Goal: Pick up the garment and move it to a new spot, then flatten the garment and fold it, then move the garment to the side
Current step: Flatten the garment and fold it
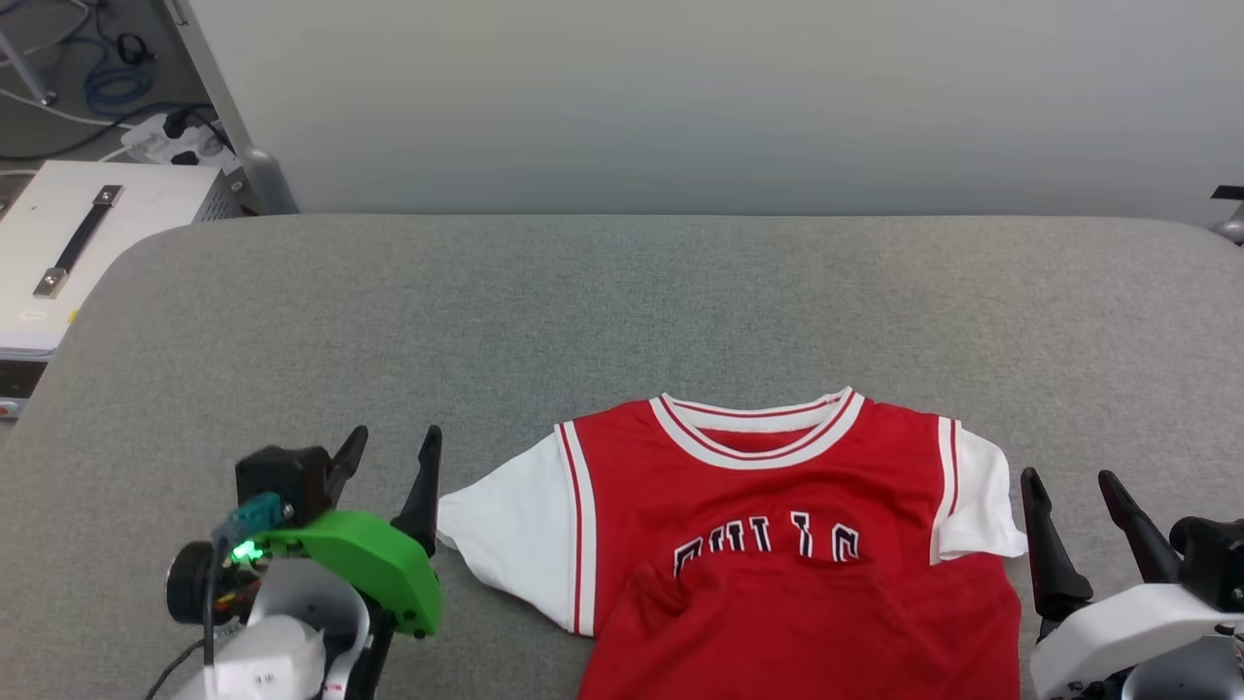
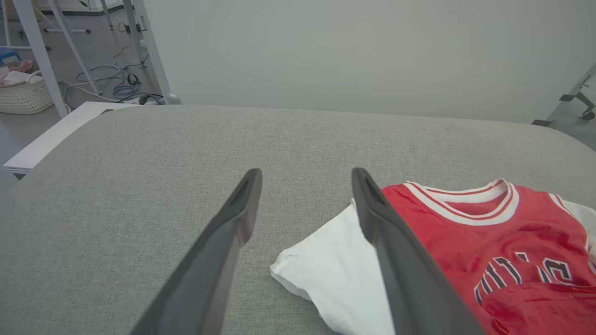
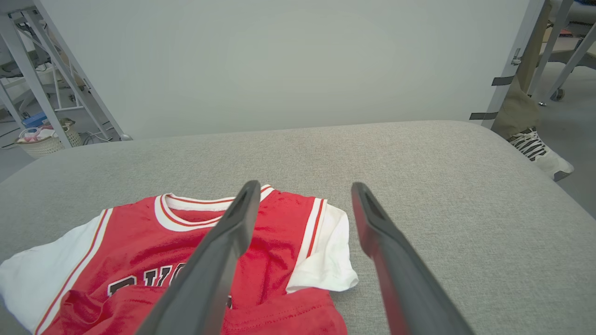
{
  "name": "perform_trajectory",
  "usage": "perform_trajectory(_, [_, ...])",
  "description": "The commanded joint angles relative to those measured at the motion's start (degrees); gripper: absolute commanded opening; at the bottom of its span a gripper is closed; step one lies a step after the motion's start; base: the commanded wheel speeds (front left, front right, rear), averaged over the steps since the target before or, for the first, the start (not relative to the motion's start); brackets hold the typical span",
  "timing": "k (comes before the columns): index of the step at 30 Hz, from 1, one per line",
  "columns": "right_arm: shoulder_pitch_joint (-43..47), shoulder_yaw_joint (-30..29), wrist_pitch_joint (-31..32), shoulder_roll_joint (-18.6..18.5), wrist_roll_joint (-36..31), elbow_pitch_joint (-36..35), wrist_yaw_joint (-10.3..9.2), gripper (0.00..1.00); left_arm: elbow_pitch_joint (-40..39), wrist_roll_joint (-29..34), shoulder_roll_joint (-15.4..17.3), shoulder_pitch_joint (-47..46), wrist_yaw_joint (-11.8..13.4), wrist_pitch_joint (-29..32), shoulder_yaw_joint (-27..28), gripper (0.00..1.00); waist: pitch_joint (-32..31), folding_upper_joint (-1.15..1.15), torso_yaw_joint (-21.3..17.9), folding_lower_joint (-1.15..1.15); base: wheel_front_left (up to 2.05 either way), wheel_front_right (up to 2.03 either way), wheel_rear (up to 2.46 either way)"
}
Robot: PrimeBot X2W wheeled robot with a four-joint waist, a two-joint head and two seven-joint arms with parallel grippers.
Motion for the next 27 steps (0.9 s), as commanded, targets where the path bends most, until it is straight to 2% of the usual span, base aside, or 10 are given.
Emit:
perform_trajectory(1, [-1.01,0.24,-0.15,-0.02,0.02,-0.38,-0.04,1.0,0.93,-1.58,0.62,-2.2,-1.4,1.69,0.42,1.0,1.81,0.0,-0.09,0.0,0.0,0.0,0.0])
perform_trajectory(8, [-3.17,0.66,-0.52,-0.02,-0.16,-0.16,-0.04,1.0,7.3,-8.37,2.39,-9.19,-8.82,15.46,-1.22,1.0,6.2,0.0,-0.99,0.0,0.0,0.0,0.0])
perform_trajectory(16, [-4.97,0.76,-1.2,-0.02,-0.14,0.35,-0.04,1.0,14.98,-11.67,2.57,-14.23,-12.93,29.49,-5.61,1.0,10.01,0.0,-2.73,0.0,0.0,0.0,0.0])
perform_trajectory(21, [-5.52,1.04,-1.56,-0.02,0.04,0.78,-0.04,1.0,21.08,-11.62,1.69,-16.23,-14.43,33.89,-8.02,1.0,11.46,0.0,-3.6,0.0,0.0,0.0,0.0])
perform_trajectory(25, [-5.82,0.92,-1.7,-0.02,0.29,1.21,-0.04,1.0,25.68,-12.16,-0.34,-16.86,-16.52,37.28,-10.42,1.0,12.13,0.0,-4.02,0.0,0.0,0.0,0.0])
perform_trajectory(27, [-6.01,0.82,-1.69,-0.02,0.43,1.53,-0.04,1.0,27.31,-12.25,-1.31,-16.74,-17.19,38.4,-11.48,0.27,12.21,0.0,-4.22,0.0,0.0,0.0,0.0])
